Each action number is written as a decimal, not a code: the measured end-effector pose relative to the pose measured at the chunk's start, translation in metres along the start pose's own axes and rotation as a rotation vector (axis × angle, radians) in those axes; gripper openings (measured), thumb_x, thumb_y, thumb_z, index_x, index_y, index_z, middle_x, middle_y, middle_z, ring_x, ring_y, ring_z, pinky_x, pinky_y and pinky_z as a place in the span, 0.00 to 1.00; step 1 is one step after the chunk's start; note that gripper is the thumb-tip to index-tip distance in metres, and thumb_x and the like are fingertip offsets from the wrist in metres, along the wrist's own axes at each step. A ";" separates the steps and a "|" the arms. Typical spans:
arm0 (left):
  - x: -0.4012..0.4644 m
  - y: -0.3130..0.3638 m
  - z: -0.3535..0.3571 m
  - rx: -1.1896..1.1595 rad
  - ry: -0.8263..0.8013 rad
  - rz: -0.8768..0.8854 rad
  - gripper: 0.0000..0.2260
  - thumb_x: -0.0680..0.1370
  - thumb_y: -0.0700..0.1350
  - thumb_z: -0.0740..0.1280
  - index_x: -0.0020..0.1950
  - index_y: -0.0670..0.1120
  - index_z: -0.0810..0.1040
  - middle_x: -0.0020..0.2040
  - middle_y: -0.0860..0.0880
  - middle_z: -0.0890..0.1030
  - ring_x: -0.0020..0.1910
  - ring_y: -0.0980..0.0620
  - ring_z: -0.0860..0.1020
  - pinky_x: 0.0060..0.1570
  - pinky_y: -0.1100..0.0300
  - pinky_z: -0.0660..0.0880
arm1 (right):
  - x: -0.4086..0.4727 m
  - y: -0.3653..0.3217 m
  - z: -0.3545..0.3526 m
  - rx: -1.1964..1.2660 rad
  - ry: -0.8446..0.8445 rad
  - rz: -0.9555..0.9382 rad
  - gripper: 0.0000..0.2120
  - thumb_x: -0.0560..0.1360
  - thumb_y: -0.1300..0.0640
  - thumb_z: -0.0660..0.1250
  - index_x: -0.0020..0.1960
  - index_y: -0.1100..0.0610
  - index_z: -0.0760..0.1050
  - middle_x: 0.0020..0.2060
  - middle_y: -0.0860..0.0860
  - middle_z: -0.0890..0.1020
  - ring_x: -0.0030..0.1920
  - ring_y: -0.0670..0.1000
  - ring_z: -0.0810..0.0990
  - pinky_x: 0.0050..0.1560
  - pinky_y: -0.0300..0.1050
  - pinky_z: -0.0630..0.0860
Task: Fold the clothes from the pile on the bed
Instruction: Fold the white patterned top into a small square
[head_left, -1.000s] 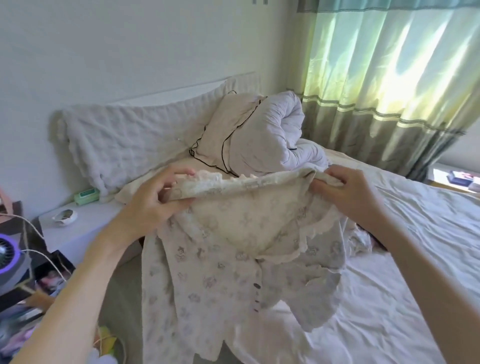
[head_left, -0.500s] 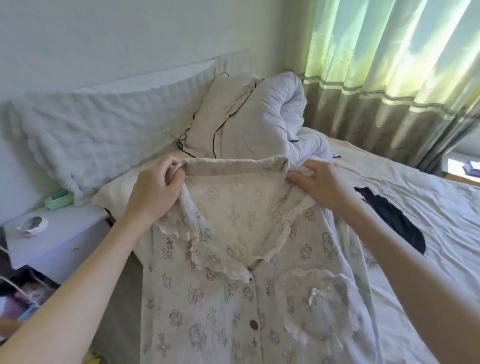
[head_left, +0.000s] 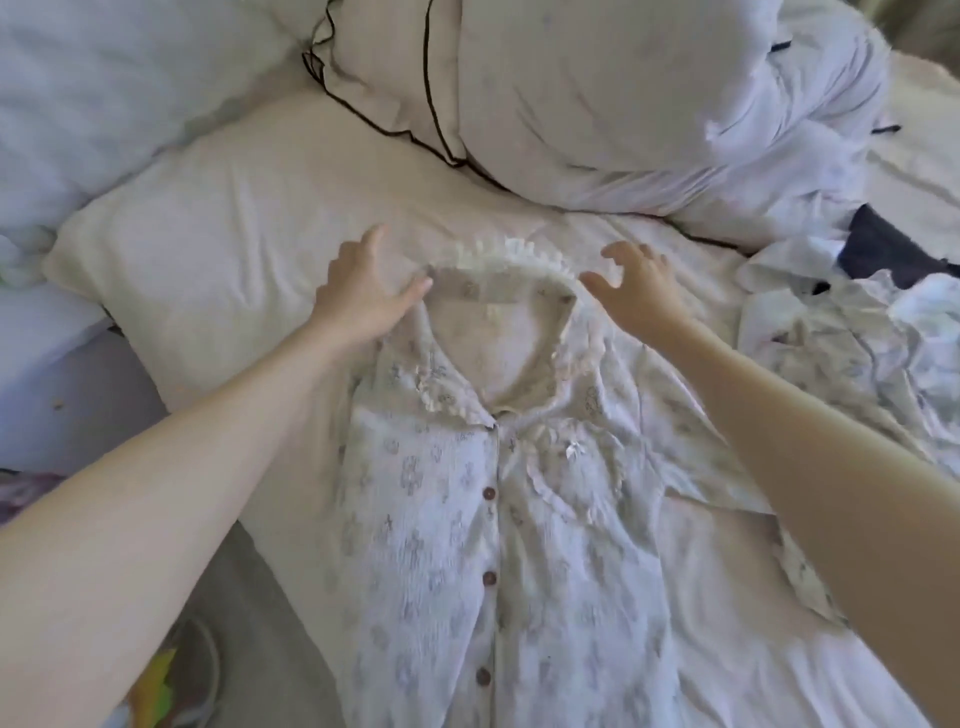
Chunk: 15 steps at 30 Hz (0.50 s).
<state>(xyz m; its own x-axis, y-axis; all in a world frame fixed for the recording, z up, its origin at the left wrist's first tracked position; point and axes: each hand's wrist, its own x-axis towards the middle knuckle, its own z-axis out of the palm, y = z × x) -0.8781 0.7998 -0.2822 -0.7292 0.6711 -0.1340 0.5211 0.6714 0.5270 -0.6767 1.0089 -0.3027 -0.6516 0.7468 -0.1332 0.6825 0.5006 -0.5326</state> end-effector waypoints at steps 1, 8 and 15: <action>-0.003 -0.017 0.017 0.002 -0.024 -0.011 0.34 0.75 0.57 0.66 0.75 0.48 0.56 0.70 0.40 0.64 0.69 0.42 0.64 0.68 0.47 0.63 | -0.002 0.009 0.021 0.002 -0.022 0.005 0.23 0.78 0.47 0.61 0.69 0.57 0.67 0.66 0.57 0.70 0.68 0.59 0.64 0.66 0.52 0.61; -0.059 -0.121 0.082 -0.059 -0.183 -0.176 0.23 0.78 0.46 0.64 0.70 0.39 0.65 0.66 0.39 0.71 0.66 0.40 0.68 0.66 0.48 0.65 | -0.073 0.036 0.129 -0.139 -0.188 -0.079 0.25 0.81 0.47 0.56 0.74 0.55 0.60 0.74 0.54 0.61 0.76 0.55 0.53 0.75 0.56 0.50; -0.072 -0.172 0.095 -0.134 -0.041 -0.428 0.11 0.80 0.40 0.61 0.58 0.39 0.79 0.54 0.43 0.80 0.52 0.46 0.76 0.47 0.62 0.67 | -0.108 0.000 0.186 -0.253 -0.266 -0.248 0.27 0.81 0.44 0.51 0.77 0.50 0.51 0.77 0.51 0.49 0.77 0.52 0.42 0.74 0.57 0.37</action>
<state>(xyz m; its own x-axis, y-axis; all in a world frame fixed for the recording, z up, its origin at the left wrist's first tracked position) -0.8730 0.6659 -0.4432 -0.8470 0.3551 -0.3956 0.1119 0.8466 0.5204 -0.6680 0.8471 -0.4443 -0.8460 0.4681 -0.2554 0.5325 0.7667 -0.3587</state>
